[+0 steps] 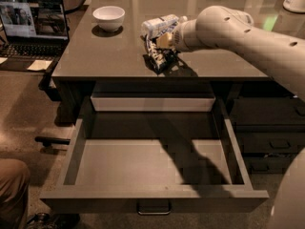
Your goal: Pick blue chip bag from top drawer and place on counter
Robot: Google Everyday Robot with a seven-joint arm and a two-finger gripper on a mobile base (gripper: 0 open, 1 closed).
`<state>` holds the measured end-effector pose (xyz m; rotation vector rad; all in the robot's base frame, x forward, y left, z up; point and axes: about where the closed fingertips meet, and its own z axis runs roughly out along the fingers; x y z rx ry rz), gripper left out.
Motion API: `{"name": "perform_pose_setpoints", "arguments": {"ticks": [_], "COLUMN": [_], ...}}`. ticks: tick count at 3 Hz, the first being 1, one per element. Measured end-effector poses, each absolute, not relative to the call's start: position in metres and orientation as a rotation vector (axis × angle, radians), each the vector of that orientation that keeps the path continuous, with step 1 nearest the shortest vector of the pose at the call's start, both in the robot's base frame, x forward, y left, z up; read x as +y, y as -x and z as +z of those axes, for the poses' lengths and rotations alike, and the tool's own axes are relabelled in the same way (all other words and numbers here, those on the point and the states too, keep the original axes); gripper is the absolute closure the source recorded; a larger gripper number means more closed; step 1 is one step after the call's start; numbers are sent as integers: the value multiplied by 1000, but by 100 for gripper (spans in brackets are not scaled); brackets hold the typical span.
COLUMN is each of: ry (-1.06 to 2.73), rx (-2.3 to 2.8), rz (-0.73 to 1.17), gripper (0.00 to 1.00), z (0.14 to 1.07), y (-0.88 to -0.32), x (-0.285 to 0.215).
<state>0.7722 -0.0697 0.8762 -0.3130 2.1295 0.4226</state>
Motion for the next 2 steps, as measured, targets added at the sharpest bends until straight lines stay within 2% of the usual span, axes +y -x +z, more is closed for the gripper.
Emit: {"name": "perform_pose_setpoints", "arguments": {"ticks": [1,2], "ry": [314,314], "rx": [2129,2129], "rz": [423,423], "gripper": [0,0], "z": [876,876], "y": [-772,-772], "x": [-69,-69]}}
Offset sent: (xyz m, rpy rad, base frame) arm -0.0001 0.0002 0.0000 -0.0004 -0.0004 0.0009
